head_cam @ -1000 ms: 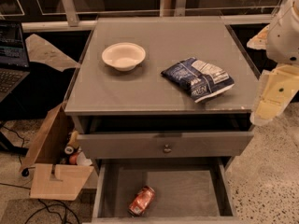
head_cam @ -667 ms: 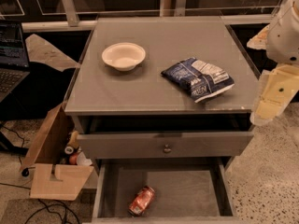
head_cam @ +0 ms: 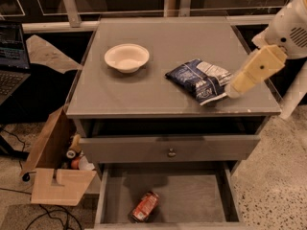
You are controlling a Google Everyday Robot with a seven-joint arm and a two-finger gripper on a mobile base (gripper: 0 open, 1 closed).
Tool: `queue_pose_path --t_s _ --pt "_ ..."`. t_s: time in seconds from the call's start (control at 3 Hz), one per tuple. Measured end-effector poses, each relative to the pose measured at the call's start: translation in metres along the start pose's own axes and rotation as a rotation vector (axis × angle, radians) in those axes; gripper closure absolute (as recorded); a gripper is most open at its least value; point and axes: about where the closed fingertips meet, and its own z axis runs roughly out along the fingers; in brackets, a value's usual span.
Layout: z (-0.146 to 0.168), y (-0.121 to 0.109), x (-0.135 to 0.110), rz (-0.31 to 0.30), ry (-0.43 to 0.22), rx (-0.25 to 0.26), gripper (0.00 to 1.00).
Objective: Pick coke can from middle drawer and place on counter
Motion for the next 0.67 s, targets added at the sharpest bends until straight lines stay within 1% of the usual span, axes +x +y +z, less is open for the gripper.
queue_pose_path --t_s 0.33,0.67 --pt "0.0037 -0.0244 -0.0127 0.226 -0.074 -0.029 0.00" --pt "0.0026 -0.0241 -0.0127 0.308 -0.074 -0.029 0.00"
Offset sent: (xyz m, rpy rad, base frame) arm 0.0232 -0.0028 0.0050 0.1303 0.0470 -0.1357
